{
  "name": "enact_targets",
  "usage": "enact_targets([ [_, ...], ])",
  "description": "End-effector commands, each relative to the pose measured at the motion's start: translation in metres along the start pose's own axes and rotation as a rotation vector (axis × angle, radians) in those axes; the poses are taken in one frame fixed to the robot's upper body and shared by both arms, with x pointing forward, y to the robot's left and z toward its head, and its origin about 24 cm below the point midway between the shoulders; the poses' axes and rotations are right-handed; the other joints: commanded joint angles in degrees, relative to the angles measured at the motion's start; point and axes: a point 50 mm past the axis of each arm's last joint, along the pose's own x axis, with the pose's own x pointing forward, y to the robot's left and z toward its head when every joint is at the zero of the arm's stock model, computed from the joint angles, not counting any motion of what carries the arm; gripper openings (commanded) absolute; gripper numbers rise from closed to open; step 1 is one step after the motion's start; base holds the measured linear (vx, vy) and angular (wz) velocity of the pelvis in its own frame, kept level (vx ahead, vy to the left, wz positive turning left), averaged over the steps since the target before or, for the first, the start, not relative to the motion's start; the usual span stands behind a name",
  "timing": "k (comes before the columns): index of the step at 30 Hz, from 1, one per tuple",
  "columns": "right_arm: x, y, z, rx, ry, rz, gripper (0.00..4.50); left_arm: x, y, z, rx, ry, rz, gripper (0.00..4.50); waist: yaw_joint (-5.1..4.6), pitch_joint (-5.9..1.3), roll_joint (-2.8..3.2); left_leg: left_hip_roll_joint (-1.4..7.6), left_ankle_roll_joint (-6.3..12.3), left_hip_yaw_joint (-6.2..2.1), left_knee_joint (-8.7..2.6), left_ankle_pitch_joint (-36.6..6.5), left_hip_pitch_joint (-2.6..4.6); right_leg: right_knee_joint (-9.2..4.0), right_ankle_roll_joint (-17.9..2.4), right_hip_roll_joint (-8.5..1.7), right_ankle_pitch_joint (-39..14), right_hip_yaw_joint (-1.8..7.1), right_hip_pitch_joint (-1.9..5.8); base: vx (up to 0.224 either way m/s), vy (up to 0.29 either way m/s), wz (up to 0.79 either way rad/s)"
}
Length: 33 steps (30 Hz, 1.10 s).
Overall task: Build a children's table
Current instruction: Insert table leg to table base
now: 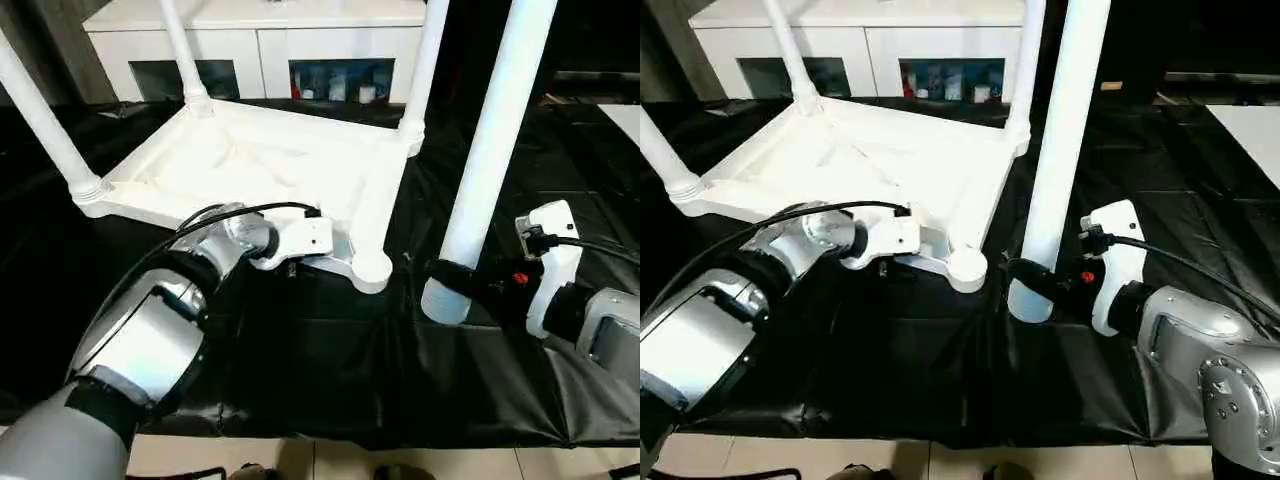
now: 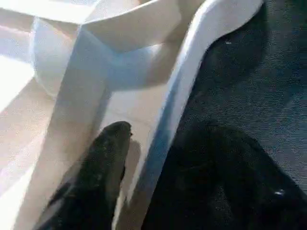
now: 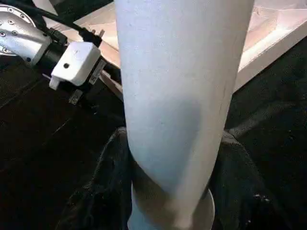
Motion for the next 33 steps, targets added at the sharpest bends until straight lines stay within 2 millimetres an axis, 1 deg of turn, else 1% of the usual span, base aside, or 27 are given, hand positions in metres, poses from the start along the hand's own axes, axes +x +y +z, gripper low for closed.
enact_targets([
  [1, 0.0, 0.003, 0.006, -0.028, -0.011, 0.012, 1.86, 0.001, -0.01, -0.004, 0.027, 0.047, -0.147, 2.64, 0.11, -3.81, -0.88, 2.76, 4.7, -1.72, -3.94, -7.8, 1.21, -4.17, -15.3, -3.86, -8.3, 2.32, 3.11, 0.0, 0.0, 0.0],
  [2, 0.0, 0.003, 0.006, -0.029, -0.011, 0.012, 1.86, 0.001, -0.01, -0.004, 0.027, 0.048, -0.15, 2.64, 0.19, -3.99, -0.92, 2.81, 4.82, -1.71, -3.95, -7.2, 1.2, -4.03, -15.5, -3.94, -7.8, 2.33, 3.25, 0.0, 0.0, 0.0],
  [3, 0.001, 0.001, 0.008, -0.032, -0.011, 0.01, 1.86, 0.0, -0.012, -0.005, 0.034, 0.064, -0.207, 2.48, 0.23, -4.14, -1.26, 2.81, 4.96, -1.65, -3.93, -6.7, 1.18, -3.95, -15.7, -3.98, -7.2, 2.34, 3.36, 0.0, 0.0, 0.0],
  [4, 0.002, 0.0, 0.008, -0.033, -0.012, 0.009, 1.86, -0.001, -0.012, -0.005, 0.037, 0.069, -0.221, 2.48, 0.33, -4.2, -1.34, 2.83, 5.0, -1.62, -3.9, -6.4, 1.18, -3.82, -15.9, -4.06, -6.9, 2.36, 3.41, 0.0, 0.0, 0.0],
  [5, 0.002, 0.0, 0.008, -0.033, -0.012, 0.009, 1.86, -0.001, -0.012, -0.005, 0.037, 0.069, -0.221, 2.39, 0.39, -4.08, -1.13, 2.84, 5.16, -1.54, -3.88, -6.3, 1.19, -3.85, -16.2, -4.11, -6.7, 2.4, 3.32, 0.0, 0.0, 0.0],
  [6, 0.002, 0.0, 0.008, -0.033, -0.012, 0.009, 1.86, -0.001, -0.012, -0.005, 0.037, 0.069, -0.221, 2.29, 0.4, -4.04, -1.09, 2.87, 5.21, -1.52, -3.88, -6.5, 1.23, -3.86, -16.3, -4.11, -6.9, 2.4, 3.26, 0.0, 0.0, 0.0],
  [8, 0.005, -0.001, 0.009, -0.034, -0.015, 0.01, 1.86, -0.003, -0.011, -0.004, 0.034, 0.073, -0.241, 2.1, 0.65, -4.34, -1.44, 2.99, 5.19, -1.53, -3.84, -6.6, 1.3, -3.78, -16.5, -4.29, -7.9, 2.39, 3.37, 0.0, 0.0, 0.0],
  [9, 0.008, -0.002, 0.009, -0.036, -0.018, 0.014, 1.86, -0.003, -0.01, -0.002, 0.019, 0.06, -0.248, 2.05, 0.64, -4.24, -1.36, 2.99, 5.1, -1.54, -3.89, -6.7, 1.25, -3.86, -16.5, -4.29, -8.3, 2.38, 3.32, 0.0, 0.0, 0.0],
  [11, 0.011, -0.002, 0.01, -0.039, -0.021, 0.018, 1.86, -0.003, -0.01, 0.0, 0.005, 0.043, -0.255, 1.85, 0.74, -4.45, -1.31, 2.95, 4.43, -1.44, -3.81, -6.7, 1.32, -3.82, -16.7, -4.23, -8.5, 2.39, 3.29, 0.0, 0.0, 0.0],
  [12, 0.014, -0.003, 0.01, -0.041, -0.025, 0.023, 1.86, -0.004, -0.009, 0.003, -0.012, 0.024, -0.262, 1.73, 0.89, -4.85, -1.45, 2.92, 4.47, -1.41, -3.68, -6.4, 1.34, -3.7, -16.8, -4.27, -8.0, 2.42, 3.55, 0.0, 0.0, 0.0],
  [13, 0.018, -0.003, 0.01, -0.042, -0.028, 0.028, 1.86, -0.005, -0.008, 0.004, -0.019, 0.015, -0.267, 1.73, 1.12, -4.85, -1.28, 3.01, 4.5, -1.43, -3.68, -5.8, 1.29, -3.49, -17.2, -4.39, -6.9, 2.45, 3.48, 0.0, 0.0, 0.0],
  [14, 0.018, -0.003, 0.01, -0.042, -0.028, 0.028, 1.86, -0.005, -0.008, 0.004, -0.019, 0.015, -0.267, 1.61, 1.32, -5.12, -1.4, 2.91, 4.63, -1.38, -3.55, -5.1, 1.23, -3.28, -17.6, -4.38, -5.5, 2.45, 3.62, 0.0, 0.0, 0.0],
  [15, 0.02, -0.003, 0.011, -0.045, -0.031, 0.032, 1.86, -0.006, -0.008, 0.004, -0.024, 0.01, -0.283, 1.52, 1.64, -5.19, -1.35, 2.97, 4.91, -1.33, -3.5, -4.8, 1.27, -3.24, -17.7, -4.36, -4.8, 2.48, 3.6, 0.0, 0.0, 0.0],
  [16, 0.02, -0.003, 0.011, -0.045, -0.031, 0.032, 1.86, -0.006, -0.008, 0.004, -0.024, 0.01, -0.283, 1.41, 1.64, -5.19, -1.35, 2.97, 4.91, -1.33, -3.5, -4.8, 1.27, -3.24, -17.7, -4.36, -4.8, 2.48, 3.6, 0.0, 0.0, 0.0],
  [17, 0.023, -0.003, 0.011, -0.048, -0.034, 0.039, 1.86, -0.008, -0.007, 0.005, -0.034, 0.0, -0.3, 1.32, 2.17, -5.52, -1.36, 3.1, 5.09, -1.36, -3.46, -3.8, 1.38, -2.86, -17.9, -4.38, -3.3, 2.44, 3.67, 0.0, 0.0, 0.0],
  [19, 0.027, -0.004, 0.011, -0.052, -0.036, 0.047, 1.86, -0.01, -0.006, 0.005, -0.045, -0.007, -0.313, 1.18, 2.5, -5.55, -1.26, 3.07, 5.14, -1.29, -3.39, -3.3, 1.33, -2.64, -18.4, -4.45, -1.6, 2.45, 3.59, 0.0, 0.0, 0.0],
  [20, 0.029, -0.004, 0.011, -0.054, -0.038, 0.052, 1.86, -0.011, -0.006, 0.005, -0.05, -0.008, -0.319, 1.02, 2.68, -5.55, -1.34, 3.04, 5.2, -1.3, -3.39, -3.2, 1.25, -2.56, -18.5, -4.46, -1.0, 2.45, 3.63, 0.0, 0.0, 0.0],
  [21, 0.031, -0.004, 0.011, -0.056, -0.039, 0.057, 1.86, -0.013, -0.005, 0.004, -0.058, -0.004, -0.324, 1.02, 2.83, -5.57, -1.43, 3.04, 5.23, -1.29, -3.4, -3.3, 1.29, -2.53, -18.5, -4.5, -0.9, 2.43, 3.64, 0.0, 0.0, 0.0],
  [23, 0.037, -0.005, 0.009, -0.063, -0.041, 0.064, 1.86, -0.015, -0.006, -0.001, -0.07, 0.02, -0.331, 0.74, 3.18, -5.58, -1.37, 3.07, 5.2, -1.3, -3.38, -3.3, 1.18, -2.44, -18.5, -4.6, -0.6, 2.45, 3.69, 0.0, 0.0, 0.0],
  [24, 0.038, -0.005, 0.009, -0.066, -0.042, 0.065, 1.86, -0.014, -0.008, -0.003, -0.064, 0.029, -0.331, 0.74, 3.28, -5.57, -1.46, 3.06, 5.18, -1.3, -3.38, -3.5, 1.2, -2.44, -18.5, -4.61, -0.8, 2.42, 3.65, 0.0, 0.0, 0.0],
  [27, 0.041, -0.005, 0.008, -0.069, -0.049, 0.06, 1.86, -0.012, -0.011, -0.011, -0.07, 0.069, -0.319, 0.54, 3.49, -5.66, -1.41, 3.11, 5.23, -1.35, -3.37, -3.1, 1.16, -2.26, -18.4, -4.63, -0.3, 2.43, 3.77, 0.0, 0.0, 0.0],
  [28, 0.043, -0.005, 0.008, -0.068, -0.055, 0.058, 1.86, -0.011, -0.012, -0.012, -0.098, 0.054, -0.297, 0.5, 3.5, -5.63, -1.54, 3.06, 5.39, -1.36, -3.34, -3.1, 1.09, -2.25, -18.3, -4.64, -0.3, 2.43, 3.82, 0.0, 0.0, 0.0],
  [29, 0.044, -0.005, 0.008, -0.064, -0.063, 0.054, 1.86, -0.008, -0.012, -0.012, -0.14, 0.033, -0.26, 0.47, 3.56, -5.58, -1.19, 3.05, 5.18, -1.38, -3.32, -3.5, 1.13, -2.28, -18.3, -4.66, -1.1, 2.41, 3.71, 0.0, 0.0, 0.0],
  [30, 0.044, -0.005, 0.008, -0.062, -0.066, 0.052, 1.86, -0.008, -0.012, -0.013, -0.152, 0.027, -0.249, 0.42, 3.44, -5.49, -1.28, 3.04, 5.04, -1.31, -3.35, -4.0, 1.14, -2.4, -18.4, -4.6, -1.6, 2.41, 3.67, 0.0, 0.0, 0.0],
  [31, 0.045, -0.005, 0.008, -0.059, -0.074, 0.049, 1.86, -0.004, -0.012, -0.013, -0.201, 0.002, -0.192, 0.35, 3.42, -5.46, -1.49, 2.96, 4.62, -1.31, -3.34, -4.9, 1.12, -2.52, -18.2, -4.56, -3.1, 2.41, 3.75, 0.0, 0.0, 0.0],
  [32, 0.046, -0.004, 0.008, -0.057, -0.078, 0.047, 1.86, -0.002, -0.013, -0.013, -0.225, -0.013, -0.167, 0.35, 3.46, -5.42, -1.23, 2.92, 4.45, -1.37, -3.32, -5.2, 1.1, -2.56, -18.2, -4.6, -3.8, 2.39, 3.75, 0.0, 0.0, 0.0],
  [33, 0.046, -0.004, 0.007, -0.056, -0.081, 0.046, 1.86, -0.001, -0.013, -0.013, -0.241, -0.023, -0.151, 0.33, 3.34, -5.3, -1.41, 2.9, 4.22, -1.41, -3.39, -5.9, 1.04, -2.84, -17.8, -4.55, -5.5, 2.39, 3.76, 0.0, 0.0, 0.0],
])
